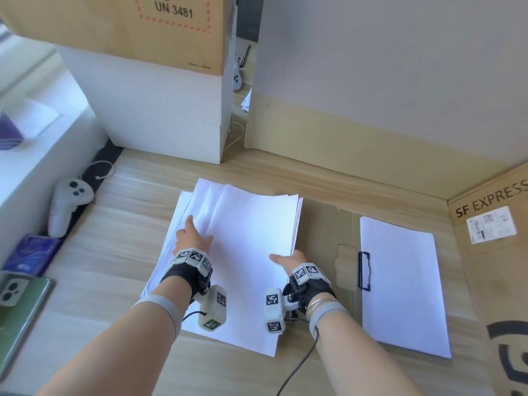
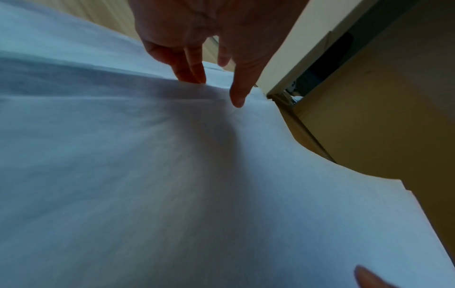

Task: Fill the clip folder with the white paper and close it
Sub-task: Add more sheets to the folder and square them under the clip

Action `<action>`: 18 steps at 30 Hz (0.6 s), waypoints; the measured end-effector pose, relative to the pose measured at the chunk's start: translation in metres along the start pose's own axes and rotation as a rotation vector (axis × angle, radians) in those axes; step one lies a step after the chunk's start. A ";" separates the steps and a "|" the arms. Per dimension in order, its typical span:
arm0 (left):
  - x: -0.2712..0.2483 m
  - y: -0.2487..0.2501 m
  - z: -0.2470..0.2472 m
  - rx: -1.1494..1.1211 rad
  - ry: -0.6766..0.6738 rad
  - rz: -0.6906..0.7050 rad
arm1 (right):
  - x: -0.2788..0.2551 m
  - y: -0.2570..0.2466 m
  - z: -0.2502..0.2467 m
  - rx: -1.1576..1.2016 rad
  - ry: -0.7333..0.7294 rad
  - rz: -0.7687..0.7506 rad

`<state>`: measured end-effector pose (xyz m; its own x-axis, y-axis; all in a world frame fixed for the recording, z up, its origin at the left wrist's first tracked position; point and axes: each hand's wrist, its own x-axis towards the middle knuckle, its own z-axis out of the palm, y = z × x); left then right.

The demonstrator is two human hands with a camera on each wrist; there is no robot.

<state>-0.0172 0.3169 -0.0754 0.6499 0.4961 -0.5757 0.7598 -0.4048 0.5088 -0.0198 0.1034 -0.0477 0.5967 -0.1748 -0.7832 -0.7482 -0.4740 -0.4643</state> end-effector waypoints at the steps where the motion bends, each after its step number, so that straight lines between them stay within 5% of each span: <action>1: 0.002 -0.001 0.000 -0.033 -0.037 -0.022 | 0.000 0.002 -0.003 -0.001 0.014 -0.006; 6: -0.006 0.003 -0.005 0.063 -0.078 0.031 | -0.003 0.000 -0.014 0.113 0.112 -0.097; 11: -0.027 0.030 -0.016 -0.337 -0.220 0.210 | -0.007 -0.021 -0.043 0.249 0.221 -0.204; 18: -0.052 0.075 -0.023 -0.803 -0.230 0.378 | -0.036 -0.049 -0.080 0.553 0.275 -0.427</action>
<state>0.0051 0.2781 0.0074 0.9057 0.2396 -0.3497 0.3096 0.1895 0.9318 0.0183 0.0639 0.0360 0.8647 -0.3162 -0.3903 -0.4286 -0.0590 -0.9016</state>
